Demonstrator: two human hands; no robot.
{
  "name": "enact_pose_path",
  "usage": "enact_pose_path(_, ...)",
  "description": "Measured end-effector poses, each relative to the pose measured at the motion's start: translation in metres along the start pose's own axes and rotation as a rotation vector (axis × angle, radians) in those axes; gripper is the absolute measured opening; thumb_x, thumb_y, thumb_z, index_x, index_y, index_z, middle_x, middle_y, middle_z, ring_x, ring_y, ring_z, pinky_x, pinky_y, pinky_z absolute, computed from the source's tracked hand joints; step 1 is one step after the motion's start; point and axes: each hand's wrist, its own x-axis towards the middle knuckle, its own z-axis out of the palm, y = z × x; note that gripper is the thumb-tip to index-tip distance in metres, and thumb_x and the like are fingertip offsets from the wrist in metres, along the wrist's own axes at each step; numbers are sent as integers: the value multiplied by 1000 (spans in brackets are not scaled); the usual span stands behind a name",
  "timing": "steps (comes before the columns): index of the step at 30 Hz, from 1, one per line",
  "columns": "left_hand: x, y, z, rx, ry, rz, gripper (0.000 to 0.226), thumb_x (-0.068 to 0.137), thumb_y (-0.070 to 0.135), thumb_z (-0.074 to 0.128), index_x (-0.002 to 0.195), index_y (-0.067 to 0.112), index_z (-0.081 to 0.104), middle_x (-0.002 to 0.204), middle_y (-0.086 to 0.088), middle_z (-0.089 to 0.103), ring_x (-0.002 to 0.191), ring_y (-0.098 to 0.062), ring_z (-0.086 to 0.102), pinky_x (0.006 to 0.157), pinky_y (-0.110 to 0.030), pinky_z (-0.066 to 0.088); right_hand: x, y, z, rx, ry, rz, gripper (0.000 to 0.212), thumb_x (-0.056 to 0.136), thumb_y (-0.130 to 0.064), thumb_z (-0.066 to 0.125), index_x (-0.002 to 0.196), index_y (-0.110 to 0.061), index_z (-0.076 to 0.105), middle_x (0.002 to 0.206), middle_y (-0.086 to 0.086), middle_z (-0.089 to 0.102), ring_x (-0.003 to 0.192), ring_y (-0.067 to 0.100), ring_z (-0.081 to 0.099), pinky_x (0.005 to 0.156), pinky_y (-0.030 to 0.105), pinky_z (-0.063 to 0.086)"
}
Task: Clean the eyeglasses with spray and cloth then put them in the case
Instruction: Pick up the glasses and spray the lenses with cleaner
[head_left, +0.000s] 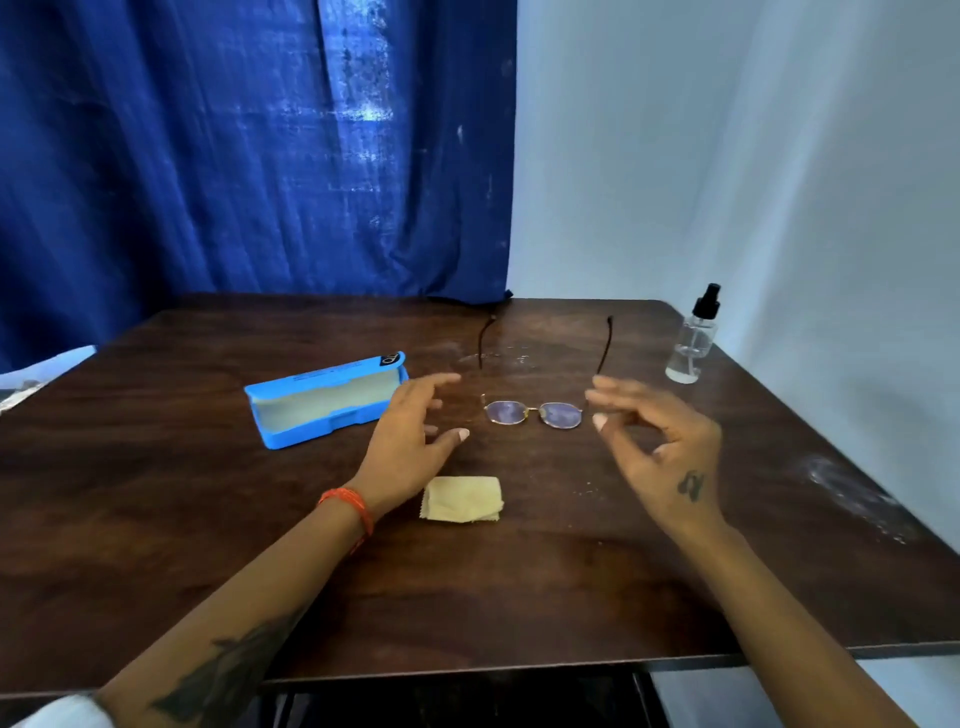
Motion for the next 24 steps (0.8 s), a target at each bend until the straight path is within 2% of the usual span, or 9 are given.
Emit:
enact_pose_path(3, 21, -3, 12, -52, -46, -47, 74, 77, 10, 70, 136, 31, 32, 138, 1, 35, 118, -10, 42, 91, -27, 45, 17, 16, -10, -21, 183, 35, 27, 76, 2, 68, 100, -11, 69, 103, 2, 68, 89, 18, 65, 75, 26, 53)
enact_pose_path(6, 38, -4, 23, -107, -80, -86, 84, 75, 7, 72, 140, 33, 25, 145, -4, 32, 121, -12, 38, 97, -32, 43, 40, 37, -15, -84, 325, 125, 36, 75, -10, 67, 110, -19, 64, 109, -6, 62, 88, 16, 61, 80, 16, 50)
enact_pose_path(8, 45, -6, 28, -142, -86, -106, 85, 75, 4, 72, 140, 32, 25, 146, -5, 33, 126, -16, 39, 100, -35, 42, 57, 54, -16, -124, 370, 180, 44, 75, -12, 67, 117, -23, 58, 120, -4, 57, 101, 19, 58, 89, 29, 50)
enact_pose_path(10, 50, -8, 33, -200, -94, -121, 84, 74, 2, 71, 140, 30, 26, 146, -5, 34, 129, -20, 39, 102, -36, 41, 73, 73, -16, -204, 366, 228, 53, 75, -12, 69, 124, -19, 50, 132, 6, 50, 118, 26, 50, 98, 45, 44)
enact_pose_path(11, 51, -10, 36, -225, -97, -123, 84, 74, 1, 71, 141, 29, 27, 146, -5, 35, 130, -21, 39, 103, -35, 41, 79, 83, -15, -257, 349, 253, 58, 75, -12, 69, 128, -16, 46, 137, 10, 44, 123, 28, 44, 102, 44, 40)
enact_pose_path(13, 54, -12, 40, -252, -94, -119, 83, 75, -1, 70, 140, 29, 29, 144, -5, 37, 128, -21, 41, 103, -35, 41, 87, 101, -13, -338, 312, 321, 67, 76, -12, 70, 135, -15, 38, 144, 15, 33, 130, 31, 34, 105, 32, 31)
enact_pose_path(17, 59, -16, 45, -259, -83, -99, 75, 77, -2, 67, 134, 32, 35, 136, 0, 45, 120, -15, 48, 96, -27, 44, 92, 134, -8, -431, 235, 420, 80, 76, -8, 68, 143, -16, 24, 150, 18, 22, 137, 32, 23, 108, 33, 22)
enact_pose_path(20, 61, -20, 46, -240, -80, -90, 68, 77, -2, 67, 131, 30, 40, 128, 3, 50, 112, -10, 53, 88, -17, 45, 94, 150, -6, -394, 222, 457, 85, 76, -6, 68, 144, -18, 20, 143, 16, 35, 131, 30, 35, 104, 38, 31)
enact_pose_path(24, 62, -21, 47, -192, -35, -105, 52, 78, -3, 65, 119, 24, 52, 121, 1, 56, 102, -4, 56, 78, -11, 48, 93, 162, -3, -432, 207, 511, 83, 80, -6, 63, 144, -28, 16, 124, 13, 52, 106, 33, 56, 86, 39, 45)
